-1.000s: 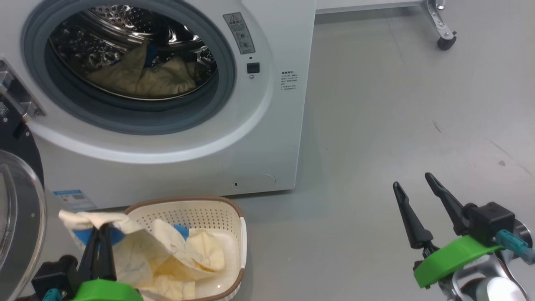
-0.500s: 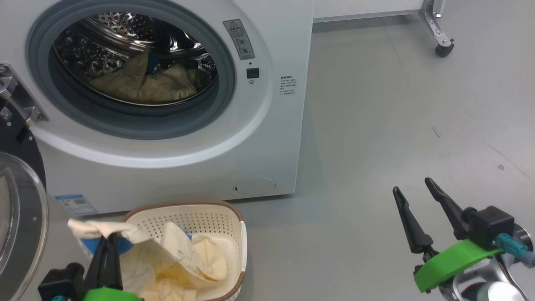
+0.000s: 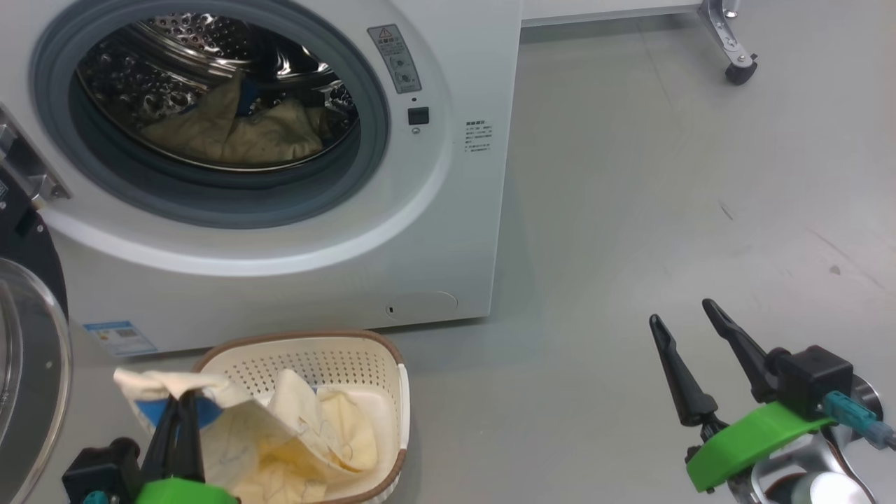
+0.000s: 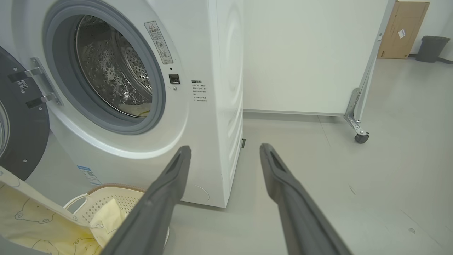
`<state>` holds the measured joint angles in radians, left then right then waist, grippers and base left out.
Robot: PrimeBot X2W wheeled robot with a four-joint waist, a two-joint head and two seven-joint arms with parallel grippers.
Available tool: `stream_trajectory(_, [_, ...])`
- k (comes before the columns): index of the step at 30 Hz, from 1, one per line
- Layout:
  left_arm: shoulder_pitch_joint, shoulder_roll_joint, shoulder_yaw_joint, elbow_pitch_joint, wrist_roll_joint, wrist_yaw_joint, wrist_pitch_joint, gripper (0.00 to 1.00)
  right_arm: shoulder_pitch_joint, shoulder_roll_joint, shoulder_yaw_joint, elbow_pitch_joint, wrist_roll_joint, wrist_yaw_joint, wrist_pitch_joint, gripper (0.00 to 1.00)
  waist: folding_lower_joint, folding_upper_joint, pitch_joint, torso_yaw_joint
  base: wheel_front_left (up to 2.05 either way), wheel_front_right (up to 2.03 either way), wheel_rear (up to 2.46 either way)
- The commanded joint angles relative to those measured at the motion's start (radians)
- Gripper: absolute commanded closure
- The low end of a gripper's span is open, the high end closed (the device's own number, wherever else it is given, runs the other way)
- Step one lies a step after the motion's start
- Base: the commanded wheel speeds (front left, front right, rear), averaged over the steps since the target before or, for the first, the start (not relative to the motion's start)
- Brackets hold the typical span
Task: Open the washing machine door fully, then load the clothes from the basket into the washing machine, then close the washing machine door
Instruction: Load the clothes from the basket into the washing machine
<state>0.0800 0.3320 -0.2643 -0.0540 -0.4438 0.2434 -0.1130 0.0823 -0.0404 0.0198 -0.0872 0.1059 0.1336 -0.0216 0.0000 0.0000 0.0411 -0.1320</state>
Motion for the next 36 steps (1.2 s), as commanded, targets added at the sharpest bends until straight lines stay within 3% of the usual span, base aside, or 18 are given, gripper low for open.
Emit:
stream_trajectory(1, [-0.070, 0.027, 0.039, -0.023, -0.006, 0.036, 0.000, 1.00, -0.029, -0.010, 0.027, -0.037, 0.008, -0.003, -0.008, 0.00, 0.0000, 0.0000, 0.010, -0.008, 0.00, 0.00, 0.00])
stream_trajectory(15, [-0.301, 0.061, 0.061, 0.138, -0.076, -0.065, 0.040, 1.00, -0.097, -0.010, 0.075, -0.004, 0.042, -0.003, -0.063, 0.00, 0.0000, 0.0000, 0.153, -0.109, 0.00, 0.00, 0.00])
stream_trajectory(28, [-0.677, 0.170, 0.095, 0.347, -0.128, -0.181, 0.166, 1.00, -0.181, -0.010, 0.110, 0.057, 0.101, -0.003, -0.163, 0.00, 0.0000, 0.0000, 0.369, -0.233, 0.00, 0.00, 0.00])
stream_trajectory(36, [-0.915, 0.236, 0.085, 0.444, -0.124, -0.229, 0.270, 1.00, -0.220, -0.010, 0.134, 0.093, 0.138, -0.003, -0.208, 0.00, 0.0000, 0.0000, 0.467, -0.278, 0.00, 0.00, 0.00])
